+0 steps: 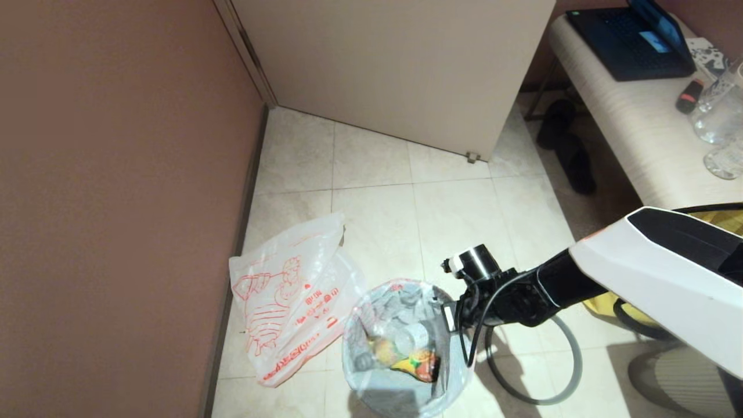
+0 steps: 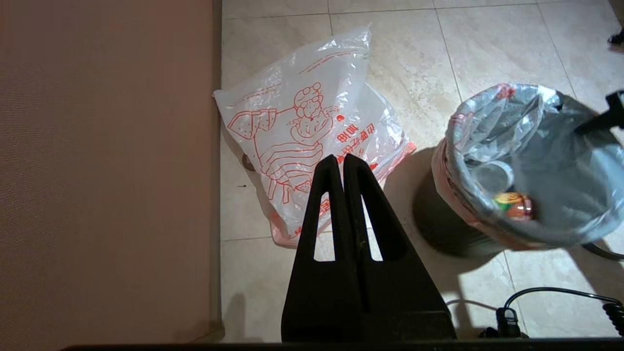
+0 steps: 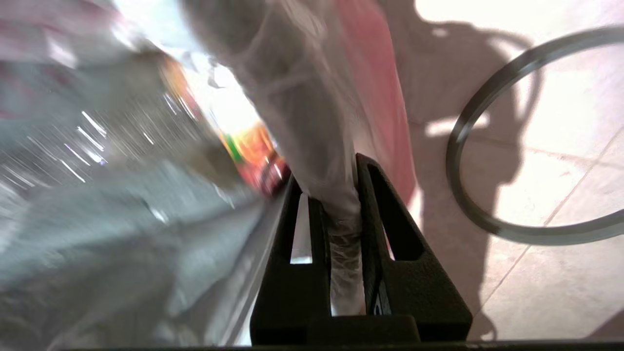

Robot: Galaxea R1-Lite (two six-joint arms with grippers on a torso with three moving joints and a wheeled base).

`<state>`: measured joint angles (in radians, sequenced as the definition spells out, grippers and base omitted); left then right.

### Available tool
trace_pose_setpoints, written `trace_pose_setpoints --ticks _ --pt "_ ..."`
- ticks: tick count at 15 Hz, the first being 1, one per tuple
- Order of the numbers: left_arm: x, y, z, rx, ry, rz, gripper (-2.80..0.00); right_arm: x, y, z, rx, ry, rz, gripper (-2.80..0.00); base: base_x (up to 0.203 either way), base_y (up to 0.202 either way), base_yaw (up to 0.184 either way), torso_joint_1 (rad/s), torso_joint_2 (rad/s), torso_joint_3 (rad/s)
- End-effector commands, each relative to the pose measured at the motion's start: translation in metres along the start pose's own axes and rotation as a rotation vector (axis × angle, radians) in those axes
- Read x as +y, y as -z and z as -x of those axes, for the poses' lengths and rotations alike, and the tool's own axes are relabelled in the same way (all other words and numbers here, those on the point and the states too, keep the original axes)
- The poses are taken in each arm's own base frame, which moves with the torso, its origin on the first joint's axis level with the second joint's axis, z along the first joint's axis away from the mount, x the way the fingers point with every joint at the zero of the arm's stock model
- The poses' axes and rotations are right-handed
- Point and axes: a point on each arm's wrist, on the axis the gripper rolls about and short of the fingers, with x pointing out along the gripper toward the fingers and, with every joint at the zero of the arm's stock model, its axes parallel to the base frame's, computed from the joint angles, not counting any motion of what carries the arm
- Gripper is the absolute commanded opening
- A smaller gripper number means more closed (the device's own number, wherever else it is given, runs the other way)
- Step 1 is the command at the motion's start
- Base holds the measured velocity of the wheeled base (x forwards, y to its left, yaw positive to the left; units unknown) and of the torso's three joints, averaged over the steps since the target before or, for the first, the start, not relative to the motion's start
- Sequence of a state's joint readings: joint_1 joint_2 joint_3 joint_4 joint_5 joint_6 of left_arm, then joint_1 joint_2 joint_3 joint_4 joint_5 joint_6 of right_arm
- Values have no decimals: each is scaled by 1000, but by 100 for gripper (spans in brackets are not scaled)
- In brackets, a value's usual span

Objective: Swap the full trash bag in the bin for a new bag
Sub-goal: Place the trash bag on the floor

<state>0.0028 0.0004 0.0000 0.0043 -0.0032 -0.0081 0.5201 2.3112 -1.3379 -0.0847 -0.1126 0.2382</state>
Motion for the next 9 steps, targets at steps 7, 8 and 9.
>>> trace_pose_setpoints --ticks 7,8,9 --pt "0 0 0 1 0 0 -280 -22 -48 39 -133 15 -70 -280 0 0 0 0 0 0" --pt "0 0 0 1 0 0 -280 -23 -50 39 -141 16 -74 -280 0 0 0 0 0 0" --pt "0 0 0 1 0 1 -280 -24 -51 36 -142 17 -88 -280 0 0 0 0 0 0"
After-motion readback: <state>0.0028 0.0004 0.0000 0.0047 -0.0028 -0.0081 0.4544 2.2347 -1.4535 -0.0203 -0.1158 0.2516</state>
